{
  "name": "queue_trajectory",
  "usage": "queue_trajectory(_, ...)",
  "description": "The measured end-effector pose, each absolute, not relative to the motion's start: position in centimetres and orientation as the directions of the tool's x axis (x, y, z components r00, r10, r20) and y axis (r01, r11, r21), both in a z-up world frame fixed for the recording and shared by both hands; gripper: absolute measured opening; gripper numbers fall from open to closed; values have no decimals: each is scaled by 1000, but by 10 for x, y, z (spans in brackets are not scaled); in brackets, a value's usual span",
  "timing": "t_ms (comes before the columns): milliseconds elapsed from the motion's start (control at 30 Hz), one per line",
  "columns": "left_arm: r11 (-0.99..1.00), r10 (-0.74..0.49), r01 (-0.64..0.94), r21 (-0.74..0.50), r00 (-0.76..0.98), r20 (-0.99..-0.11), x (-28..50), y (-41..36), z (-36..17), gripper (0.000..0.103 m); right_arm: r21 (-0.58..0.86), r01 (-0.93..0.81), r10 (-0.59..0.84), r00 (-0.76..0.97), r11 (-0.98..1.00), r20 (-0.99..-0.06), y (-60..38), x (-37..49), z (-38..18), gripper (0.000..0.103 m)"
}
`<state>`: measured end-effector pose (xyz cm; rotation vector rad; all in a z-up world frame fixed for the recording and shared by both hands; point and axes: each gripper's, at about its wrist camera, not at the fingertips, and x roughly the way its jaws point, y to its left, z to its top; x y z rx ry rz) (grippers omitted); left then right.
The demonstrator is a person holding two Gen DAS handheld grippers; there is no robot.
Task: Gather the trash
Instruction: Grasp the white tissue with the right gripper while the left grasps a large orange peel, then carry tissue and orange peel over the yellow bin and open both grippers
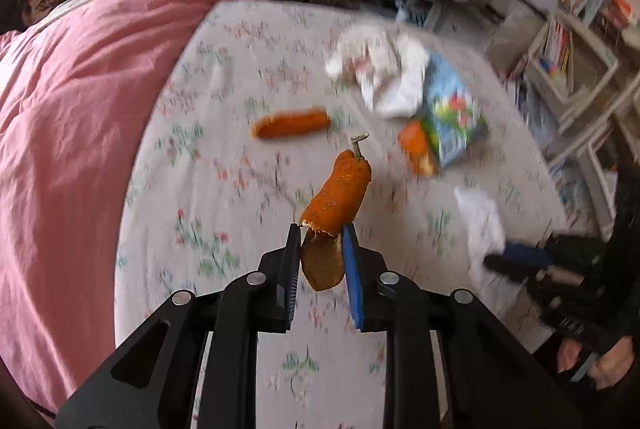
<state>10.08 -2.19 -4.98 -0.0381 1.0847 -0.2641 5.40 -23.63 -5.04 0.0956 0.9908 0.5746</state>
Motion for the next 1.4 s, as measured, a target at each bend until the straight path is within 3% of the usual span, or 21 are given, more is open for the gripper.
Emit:
queue_trajectory(100, 966, -219, 220, -138, 404, -888, 96, -30, -58, 24, 340, -403, 501, 414, 850, -760, -237, 48, -51, 15)
queue_trajectory(233, 971, -176, 226, -82, 435, -883, 94, -38, -58, 53, 343, -399, 501, 414, 850, -760, -235, 41, -52, 15)
queue_trajectory(400, 975, -115, 223, -11, 461, -880, 106, -53, -64, 55, 341, -394, 496, 413, 854, -764, -234, 39, -54, 15)
queue_trajectory(433, 976, -104, 218, -3, 458, -883, 107, -54, -66, 48, 345, -390, 497, 413, 854, -763, -235, 40, -55, 15)
queue_trajectory(467, 977, -103, 213, -5, 449, -887, 109, -53, -69, 27, 350, -387, 500, 414, 853, -761, -235, 40, -55, 15)
queue_trajectory(533, 979, -109, 201, -16, 457, -883, 109, -51, -67, 20, 363, -383, 510, 421, 849, -750, -237, 41, -54, 15)
queue_trajectory(833, 985, -170, 105, -134, 594, -787, 69, -13, -23, 18, 360, -469, 584, 533, 806, -613, -239, 4, -20, 15)
queue_trajectory(1000, 978, -204, 92, -188, 620, -757, 42, -2, -13, 18, 360, -508, 614, 533, 783, -583, -228, -33, -17, 15)
queue_trajectory(1400, 970, -232, 84, -229, 610, -758, -5, 7, -20, 18, 361, -575, 593, 282, 734, -755, -180, -102, -67, 19)
